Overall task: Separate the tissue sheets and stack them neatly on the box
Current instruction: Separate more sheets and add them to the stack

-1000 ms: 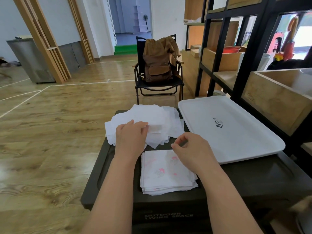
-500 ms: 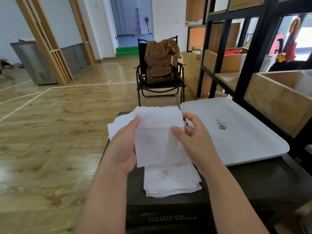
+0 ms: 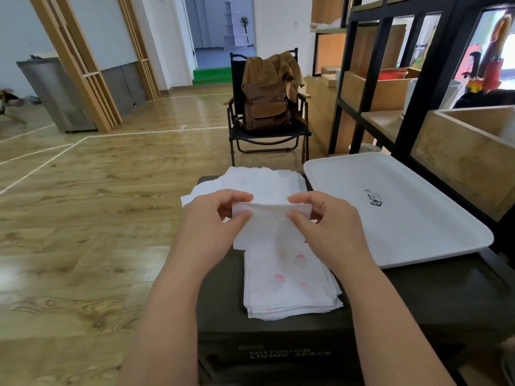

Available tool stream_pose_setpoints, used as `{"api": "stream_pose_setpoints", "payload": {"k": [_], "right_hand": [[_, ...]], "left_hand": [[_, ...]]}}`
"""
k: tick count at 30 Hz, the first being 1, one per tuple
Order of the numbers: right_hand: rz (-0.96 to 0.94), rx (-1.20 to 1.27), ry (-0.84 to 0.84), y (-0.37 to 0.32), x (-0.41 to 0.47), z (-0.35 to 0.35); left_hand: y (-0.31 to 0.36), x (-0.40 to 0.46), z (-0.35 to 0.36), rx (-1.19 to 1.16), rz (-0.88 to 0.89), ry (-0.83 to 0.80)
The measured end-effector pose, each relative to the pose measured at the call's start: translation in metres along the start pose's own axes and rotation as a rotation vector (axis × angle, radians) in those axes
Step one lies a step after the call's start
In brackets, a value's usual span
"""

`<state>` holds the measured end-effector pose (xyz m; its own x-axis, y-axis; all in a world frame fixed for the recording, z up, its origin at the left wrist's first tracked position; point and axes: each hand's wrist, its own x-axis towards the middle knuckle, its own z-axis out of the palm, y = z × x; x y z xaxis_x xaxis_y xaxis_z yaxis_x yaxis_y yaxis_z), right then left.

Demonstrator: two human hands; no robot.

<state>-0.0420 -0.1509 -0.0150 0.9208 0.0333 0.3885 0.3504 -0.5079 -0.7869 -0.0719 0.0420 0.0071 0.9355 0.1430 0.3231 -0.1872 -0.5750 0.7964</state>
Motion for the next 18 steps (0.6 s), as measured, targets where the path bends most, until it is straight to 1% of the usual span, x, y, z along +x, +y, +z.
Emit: {"api": "stream_pose_setpoints", "payload": {"k": [4, 7, 10, 14, 16, 18], "right_hand": [[0.013, -0.017, 0.028, 0.000, -0.001, -0.002], [0.017, -0.019, 0.009, -0.003, -0.001, -0.005], [0.060, 0.048, -0.084, -0.008, 0.001, -0.013], [0.140, 0.280, -0.228, -0.016, 0.001, -0.026], [0.238, 0.287, -0.284, -0.016, -0.001, -0.030], [0.343, 0.135, -0.348, -0.014, -0.003, -0.034]], "left_hand": [[-0.001, -0.001, -0.003, 0.059, -0.016, 0.042], [0.002, -0.002, -0.006, 0.033, -0.033, 0.043], [0.006, -0.003, -0.010, -0.116, -0.089, -0.049], [0.013, -0.004, -0.015, -0.351, -0.134, -0.215], [0.012, -0.004, -0.015, -0.350, -0.177, -0.262], [0.007, -0.003, -0.012, -0.227, -0.249, -0.310]]}}
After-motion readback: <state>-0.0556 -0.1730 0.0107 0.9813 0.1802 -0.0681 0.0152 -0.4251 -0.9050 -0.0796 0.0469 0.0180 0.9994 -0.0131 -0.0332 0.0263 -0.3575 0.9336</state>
